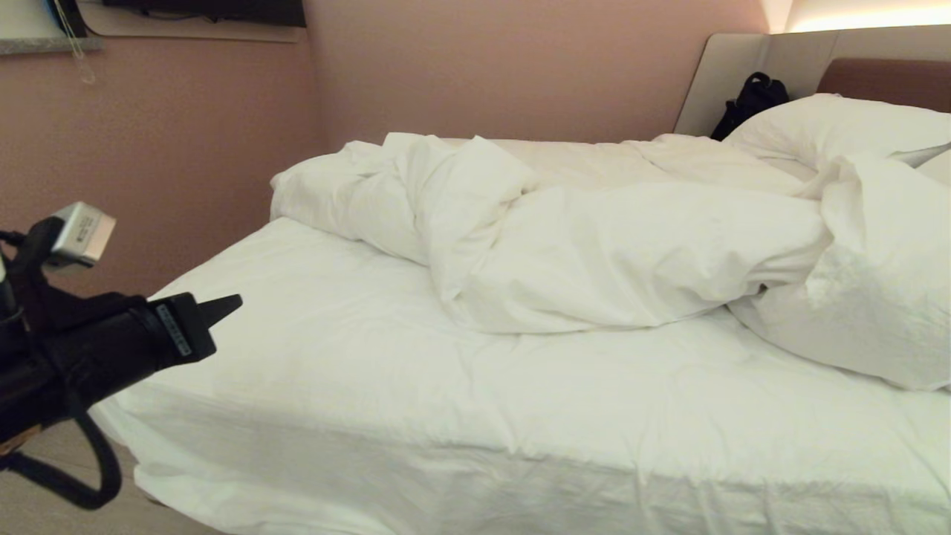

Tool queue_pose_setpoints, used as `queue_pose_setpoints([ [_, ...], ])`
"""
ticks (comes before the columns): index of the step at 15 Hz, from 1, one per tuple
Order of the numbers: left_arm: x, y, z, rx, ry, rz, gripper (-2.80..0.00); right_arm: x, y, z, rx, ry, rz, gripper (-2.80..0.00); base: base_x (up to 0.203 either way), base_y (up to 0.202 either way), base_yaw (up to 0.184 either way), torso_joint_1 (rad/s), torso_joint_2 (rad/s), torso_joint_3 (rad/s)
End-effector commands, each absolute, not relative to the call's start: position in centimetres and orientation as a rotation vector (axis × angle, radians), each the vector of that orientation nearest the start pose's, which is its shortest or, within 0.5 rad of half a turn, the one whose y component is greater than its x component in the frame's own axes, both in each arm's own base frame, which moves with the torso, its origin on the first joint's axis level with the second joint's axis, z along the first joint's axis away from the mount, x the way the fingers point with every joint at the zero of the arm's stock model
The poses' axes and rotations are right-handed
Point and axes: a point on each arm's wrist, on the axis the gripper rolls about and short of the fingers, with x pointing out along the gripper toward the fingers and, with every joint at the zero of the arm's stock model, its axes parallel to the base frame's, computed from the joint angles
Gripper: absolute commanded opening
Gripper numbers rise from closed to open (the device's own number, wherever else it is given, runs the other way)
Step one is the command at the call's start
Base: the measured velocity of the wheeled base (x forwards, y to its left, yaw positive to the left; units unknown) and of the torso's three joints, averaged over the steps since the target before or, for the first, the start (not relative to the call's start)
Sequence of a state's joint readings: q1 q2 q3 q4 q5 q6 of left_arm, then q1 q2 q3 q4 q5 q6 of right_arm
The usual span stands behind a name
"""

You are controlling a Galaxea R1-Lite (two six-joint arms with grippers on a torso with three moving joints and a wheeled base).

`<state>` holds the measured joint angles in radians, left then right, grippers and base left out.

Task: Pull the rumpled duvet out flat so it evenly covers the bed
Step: Hold the folded corner of the quilt

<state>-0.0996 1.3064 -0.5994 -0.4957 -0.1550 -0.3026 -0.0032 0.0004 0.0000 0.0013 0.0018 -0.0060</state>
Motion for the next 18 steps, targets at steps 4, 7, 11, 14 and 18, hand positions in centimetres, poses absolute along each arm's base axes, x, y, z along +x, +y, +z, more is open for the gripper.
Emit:
queue_pose_setpoints([
  [4, 29.3, -6.4, 18.0, -0.284, 0.309, -0.314, -2.8, -2.3, 0.0, 7.5, -0.006, 0.002, -0.002, -2.8, 0.0, 0.0, 0.0, 0.0, 0.0, 0.0],
  [7, 32.6, -9.6, 17.9, -0.272, 0.277, -0.392, -2.8, -2.3, 0.0, 7.5, -0.006, 0.002, -0.001, -2.8, 0.0, 0.0, 0.0, 0.0, 0.0, 0.0],
  [11, 35.6, -11.9, 17.2, -0.254, 0.313, -0.42, -2.8, -2.3, 0.0, 7.5, -0.006, 0.002, 0.0, -2.8, 0.0, 0.0, 0.0, 0.0, 0.0, 0.0],
  [14, 37.7, -13.0, 17.1, -0.14, 0.298, -0.432, -2.8, -2.3, 0.0, 7.5, -0.006, 0.002, -0.002, -2.8, 0.0, 0.0, 0.0, 0.0, 0.0, 0.0],
  [18, 40.2, -15.0, 17.3, -0.036, 0.255, -0.393, -2.8, -2.3, 0.0, 7.5, -0.006, 0.002, -0.002, -2.8, 0.0, 0.0, 0.0, 0.0, 0.0, 0.0],
])
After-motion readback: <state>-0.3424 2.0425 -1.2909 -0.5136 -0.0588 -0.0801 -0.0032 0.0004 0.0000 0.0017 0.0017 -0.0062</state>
